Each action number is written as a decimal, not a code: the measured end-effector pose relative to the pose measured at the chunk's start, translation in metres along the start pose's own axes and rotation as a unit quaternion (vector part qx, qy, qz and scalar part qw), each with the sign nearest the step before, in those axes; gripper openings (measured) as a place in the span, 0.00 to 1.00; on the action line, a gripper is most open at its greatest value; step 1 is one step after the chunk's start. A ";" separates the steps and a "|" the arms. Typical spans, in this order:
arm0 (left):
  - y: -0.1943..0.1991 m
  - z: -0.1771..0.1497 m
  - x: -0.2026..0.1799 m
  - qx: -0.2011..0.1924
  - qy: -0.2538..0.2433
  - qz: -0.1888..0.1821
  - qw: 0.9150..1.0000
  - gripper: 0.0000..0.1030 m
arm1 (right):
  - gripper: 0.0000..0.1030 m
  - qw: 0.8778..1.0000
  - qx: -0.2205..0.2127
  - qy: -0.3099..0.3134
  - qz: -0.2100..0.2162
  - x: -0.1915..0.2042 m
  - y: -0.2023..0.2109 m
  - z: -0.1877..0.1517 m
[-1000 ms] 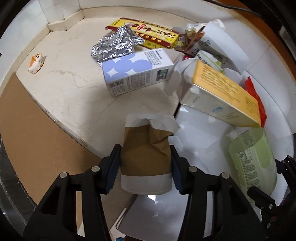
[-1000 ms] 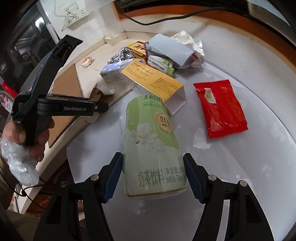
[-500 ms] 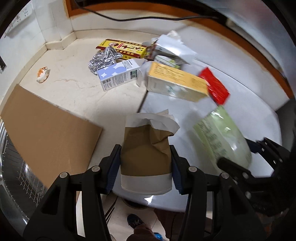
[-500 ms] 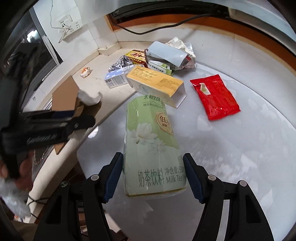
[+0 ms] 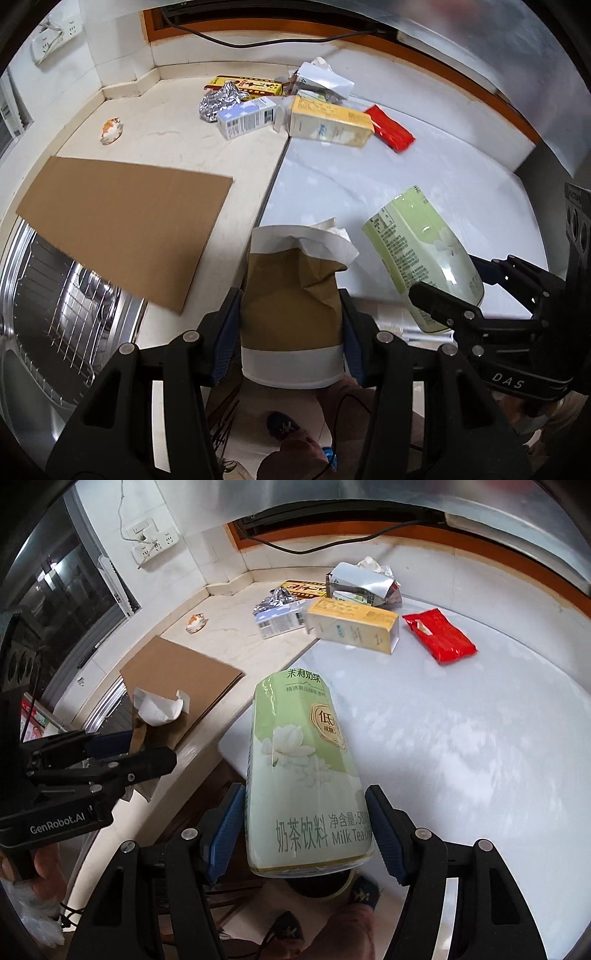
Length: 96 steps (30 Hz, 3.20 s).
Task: Collect trash
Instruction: 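Carry the milk tea cup and paper bag down over the trash bin, then open both tools to drop the cup and paper bag into the bin, then raise both tools back up toward the table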
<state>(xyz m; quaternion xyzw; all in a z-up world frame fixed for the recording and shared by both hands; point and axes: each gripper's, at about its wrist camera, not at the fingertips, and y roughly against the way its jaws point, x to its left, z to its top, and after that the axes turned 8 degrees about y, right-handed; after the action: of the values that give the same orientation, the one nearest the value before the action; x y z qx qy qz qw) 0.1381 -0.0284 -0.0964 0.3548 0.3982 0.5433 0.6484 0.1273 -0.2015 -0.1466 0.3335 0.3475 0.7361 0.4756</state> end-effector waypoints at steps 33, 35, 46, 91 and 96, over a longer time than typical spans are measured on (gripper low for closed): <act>-0.164 -0.173 -0.009 0.133 -0.009 -0.005 0.991 0.45 | 0.64 0.979 0.125 -0.162 0.007 0.024 -0.107 -0.230; -0.192 -0.181 -0.005 0.143 -0.002 0.006 0.990 0.45 | 0.64 0.975 0.141 -0.169 0.006 0.013 -0.137 -0.245; -0.341 -0.213 0.032 0.181 0.041 0.048 0.981 0.45 | 0.65 0.964 0.187 -0.187 -0.004 -0.023 -0.302 -0.296; -0.292 -0.214 0.037 0.198 0.003 0.048 0.979 0.72 | 0.72 0.960 0.182 -0.212 -0.019 -0.014 -0.281 -0.306; -0.249 -0.208 0.018 0.193 -0.007 0.029 0.981 0.72 | 0.72 0.961 0.175 -0.214 -0.024 -0.012 -0.233 -0.294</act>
<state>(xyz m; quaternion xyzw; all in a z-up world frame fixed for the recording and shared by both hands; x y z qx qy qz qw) 0.0570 -0.0446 -0.4108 0.4888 0.4805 0.4720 0.5545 -0.0009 -0.1983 -0.4989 0.5531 0.3687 0.5635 0.4905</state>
